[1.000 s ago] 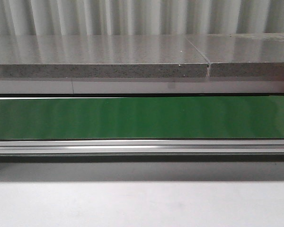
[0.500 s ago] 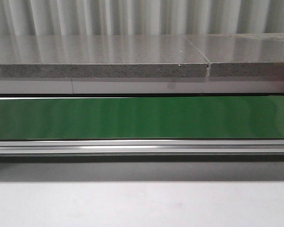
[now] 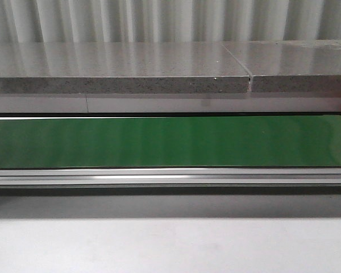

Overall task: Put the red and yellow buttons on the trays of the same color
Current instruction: 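Move the left gripper to another red button and close on it, then set the red button on the conveyor's near end and open the left gripper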

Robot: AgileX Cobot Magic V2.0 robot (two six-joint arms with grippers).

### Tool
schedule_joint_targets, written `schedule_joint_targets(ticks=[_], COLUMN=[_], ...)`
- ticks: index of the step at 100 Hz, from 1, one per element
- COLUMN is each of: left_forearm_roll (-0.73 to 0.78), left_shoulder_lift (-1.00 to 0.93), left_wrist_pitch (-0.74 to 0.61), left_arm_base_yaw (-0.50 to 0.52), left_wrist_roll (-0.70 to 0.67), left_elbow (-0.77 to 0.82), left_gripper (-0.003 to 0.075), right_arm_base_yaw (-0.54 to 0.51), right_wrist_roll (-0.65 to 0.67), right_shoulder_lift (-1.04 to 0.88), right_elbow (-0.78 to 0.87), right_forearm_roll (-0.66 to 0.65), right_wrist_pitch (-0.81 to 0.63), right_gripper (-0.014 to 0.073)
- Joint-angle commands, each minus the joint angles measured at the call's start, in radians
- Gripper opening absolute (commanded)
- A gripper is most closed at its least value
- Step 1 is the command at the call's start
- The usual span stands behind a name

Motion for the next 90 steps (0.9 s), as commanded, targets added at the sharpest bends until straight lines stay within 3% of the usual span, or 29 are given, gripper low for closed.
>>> schedule_joint_targets(ticks=[1,47,56,66,83,90], left_forearm_roll=[-0.01,-0.01,-0.01,-0.01,-0.01,-0.01], left_shoulder_lift=[0.02,0.156,0.165,0.172,0.172,0.172], left_wrist_pitch=[-0.025,-0.01,-0.006,-0.002,0.022,0.026], left_arm_base_yaw=[-0.037,-0.056,-0.056,-0.056,-0.056,-0.056], left_wrist_roll=[0.011,0.029,0.029,0.029,0.045,0.055], left_elbow=[-0.05,-0.057,-0.057,-0.057,-0.058,-0.063], left_gripper=[-0.002,-0.0018,0.0012,0.013,0.0484,0.0573], right_arm_base_yaw=[-0.001,-0.001,-0.001,-0.001,-0.001,-0.001], right_wrist_roll=[-0.007,-0.007,-0.007,-0.007,-0.007,-0.007], right_shoulder_lift=[-0.011,-0.011,-0.011,-0.011,-0.011,-0.011], right_elbow=[-0.024,-0.024,-0.024,-0.024,-0.024,-0.024], right_forearm_roll=[0.005,0.005,0.005,0.005,0.005,0.005], right_wrist_pitch=[-0.053,-0.053,-0.053,-0.053,-0.053,-0.053], right_gripper=[-0.006,-0.006,-0.006,-0.006,-0.006,-0.006])
